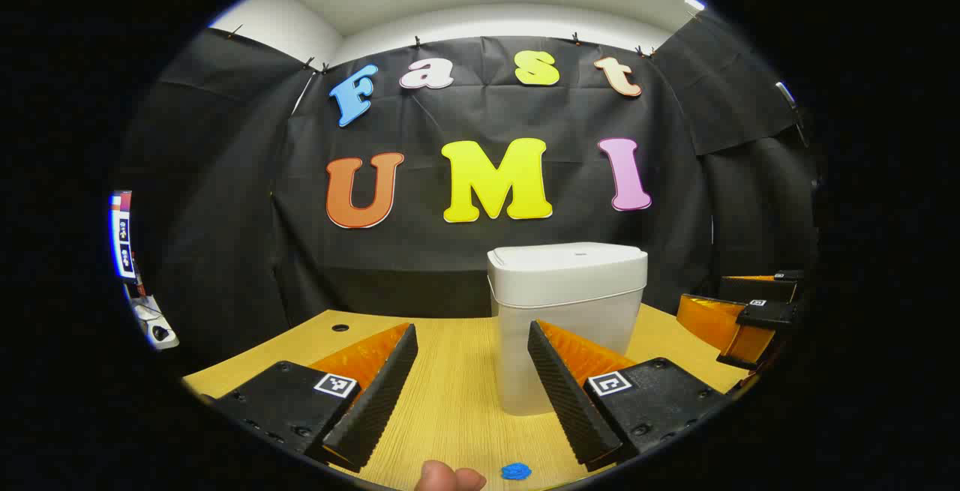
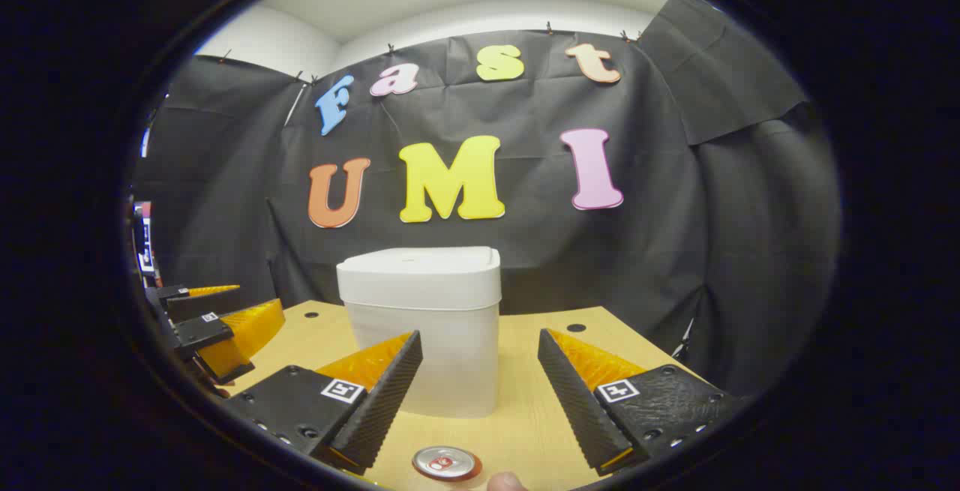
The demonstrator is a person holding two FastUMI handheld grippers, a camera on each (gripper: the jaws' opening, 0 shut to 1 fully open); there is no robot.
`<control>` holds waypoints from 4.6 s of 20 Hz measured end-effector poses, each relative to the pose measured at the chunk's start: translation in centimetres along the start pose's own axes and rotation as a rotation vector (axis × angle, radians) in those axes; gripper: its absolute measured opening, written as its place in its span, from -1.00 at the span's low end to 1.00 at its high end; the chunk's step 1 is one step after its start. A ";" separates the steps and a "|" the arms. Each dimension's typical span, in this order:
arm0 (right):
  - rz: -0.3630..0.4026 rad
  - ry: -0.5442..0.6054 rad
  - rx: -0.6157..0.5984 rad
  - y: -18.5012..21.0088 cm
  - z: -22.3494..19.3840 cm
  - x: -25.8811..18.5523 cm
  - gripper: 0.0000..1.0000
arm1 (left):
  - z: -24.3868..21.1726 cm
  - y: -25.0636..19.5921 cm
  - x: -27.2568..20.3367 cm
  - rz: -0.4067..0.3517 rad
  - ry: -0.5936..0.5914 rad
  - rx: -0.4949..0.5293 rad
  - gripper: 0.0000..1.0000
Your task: Press the lid of the desktop garbage bin to open it, pick up the crumpled paper on the desktop and throw it into the bin, then pick up the pop can on the desktop and drop it into the bin, and finally close the garbage bin lid.
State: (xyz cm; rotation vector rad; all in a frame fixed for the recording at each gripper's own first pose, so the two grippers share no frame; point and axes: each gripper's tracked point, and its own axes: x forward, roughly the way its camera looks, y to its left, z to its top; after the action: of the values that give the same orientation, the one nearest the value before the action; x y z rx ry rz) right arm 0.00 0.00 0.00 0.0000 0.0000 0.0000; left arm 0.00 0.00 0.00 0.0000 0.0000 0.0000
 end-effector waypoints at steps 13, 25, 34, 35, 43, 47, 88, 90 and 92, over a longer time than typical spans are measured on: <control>-0.019 -0.032 0.002 -1.3 0.2 -0.4 0.93 | 0.3 -0.5 -0.5 -0.004 -0.019 -0.028 0.92; -0.009 -0.057 -0.003 -1.2 0.5 -0.5 0.93 | 0.1 -0.3 -0.4 0.007 -0.023 -0.031 0.92; -0.009 -0.042 -0.006 -1.1 0.7 -0.2 0.93 | -0.7 0.2 -0.2 0.005 -0.015 -0.034 0.92; -0.007 -0.042 -0.009 -1.0 0.9 -0.2 0.93 | -0.9 0.4 -0.2 0.005 -0.013 -0.033 0.92; 0.086 0.006 0.021 1.4 2.5 1.2 0.94 | -1.4 0.4 -0.3 -0.012 -0.003 -0.042 0.92; 0.167 0.043 0.062 3.3 5.8 2.9 0.92 | -1.9 0.7 -0.5 -0.013 0.001 -0.039 0.92; 0.252 -0.067 -0.053 5.7 13.5 8.0 0.89 | -4.6 2.0 -0.9 -0.001 0.036 -0.062 0.92; 0.250 -0.080 -0.067 5.5 12.6 6.8 0.89 | -4.7 1.4 -1.1 -0.010 0.042 -0.063 0.92; 0.234 -0.092 -0.081 5.2 11.4 5.8 0.89 | -4.8 0.8 -1.4 -0.019 0.050 -0.056 0.92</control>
State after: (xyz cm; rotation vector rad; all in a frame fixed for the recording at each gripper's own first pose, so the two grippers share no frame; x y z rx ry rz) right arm 5.81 5.16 11.39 -0.0812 -0.0918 0.2337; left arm -1.38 0.82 -4.81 -0.0562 0.0503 -0.0186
